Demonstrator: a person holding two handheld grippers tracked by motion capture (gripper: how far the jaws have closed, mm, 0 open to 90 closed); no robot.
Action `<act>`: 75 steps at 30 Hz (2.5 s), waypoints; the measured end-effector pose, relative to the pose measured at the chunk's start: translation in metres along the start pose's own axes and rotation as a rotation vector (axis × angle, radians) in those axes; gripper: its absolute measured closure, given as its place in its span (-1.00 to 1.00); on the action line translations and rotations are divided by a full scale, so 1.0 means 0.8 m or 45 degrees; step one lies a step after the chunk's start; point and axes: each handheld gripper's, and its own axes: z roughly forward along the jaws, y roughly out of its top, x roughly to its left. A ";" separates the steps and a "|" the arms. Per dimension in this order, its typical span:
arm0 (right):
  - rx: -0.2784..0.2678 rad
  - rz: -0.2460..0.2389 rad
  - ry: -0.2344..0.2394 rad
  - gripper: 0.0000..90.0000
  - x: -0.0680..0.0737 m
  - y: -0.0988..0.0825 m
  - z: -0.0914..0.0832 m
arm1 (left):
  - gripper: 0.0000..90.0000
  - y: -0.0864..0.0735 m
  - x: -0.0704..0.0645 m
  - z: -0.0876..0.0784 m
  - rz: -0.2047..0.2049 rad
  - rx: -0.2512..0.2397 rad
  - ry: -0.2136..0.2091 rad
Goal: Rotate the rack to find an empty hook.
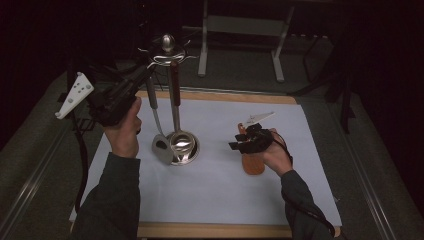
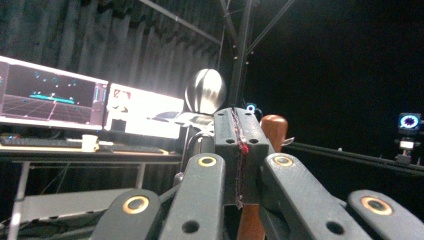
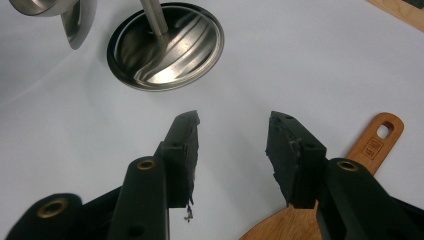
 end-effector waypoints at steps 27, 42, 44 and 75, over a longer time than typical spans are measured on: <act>0.006 0.006 0.005 0.24 0.000 -0.001 0.003 | 1.00 0.004 0.023 0.001 -0.009 0.025 0.034; 0.005 0.003 0.003 0.24 0.000 0.000 0.003 | 1.00 0.010 0.038 0.006 -0.030 0.067 0.094; 0.005 0.003 0.003 0.24 0.000 0.000 0.003 | 1.00 0.011 0.040 0.008 -0.030 0.075 0.105; 0.010 0.013 -0.007 0.23 -0.004 -0.002 -0.001 | 1.00 0.012 0.054 0.012 -0.049 0.090 0.157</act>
